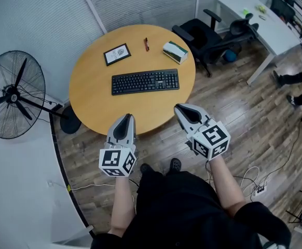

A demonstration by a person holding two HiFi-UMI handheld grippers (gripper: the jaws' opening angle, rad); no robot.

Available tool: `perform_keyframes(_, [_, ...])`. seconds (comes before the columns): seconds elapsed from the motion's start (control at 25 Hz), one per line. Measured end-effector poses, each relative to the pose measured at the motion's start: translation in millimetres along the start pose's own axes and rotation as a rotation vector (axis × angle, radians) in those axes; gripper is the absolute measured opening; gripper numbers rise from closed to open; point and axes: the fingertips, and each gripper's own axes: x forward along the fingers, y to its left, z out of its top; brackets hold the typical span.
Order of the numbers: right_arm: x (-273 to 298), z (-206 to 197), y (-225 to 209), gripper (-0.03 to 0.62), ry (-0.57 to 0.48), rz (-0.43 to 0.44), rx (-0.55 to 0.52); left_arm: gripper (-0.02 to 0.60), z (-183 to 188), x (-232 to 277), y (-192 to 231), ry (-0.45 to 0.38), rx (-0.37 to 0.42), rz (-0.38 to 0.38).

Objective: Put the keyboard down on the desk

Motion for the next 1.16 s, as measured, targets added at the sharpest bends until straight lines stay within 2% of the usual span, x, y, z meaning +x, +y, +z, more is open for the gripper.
perform_keyframes(0.24, [-5.4,-4.5,2.9,0.011,0.004,-0.013,-0.003,0.011,-2.0,-7.4,-2.9,-0.001,0.003,0.0])
perform_keyframes(1.16, [-25.3,-15.7,6.6,0.009,0.014,-0.044,-0.012,0.002,-11.8,-18.6,-14.5,0.024,0.015,-0.001])
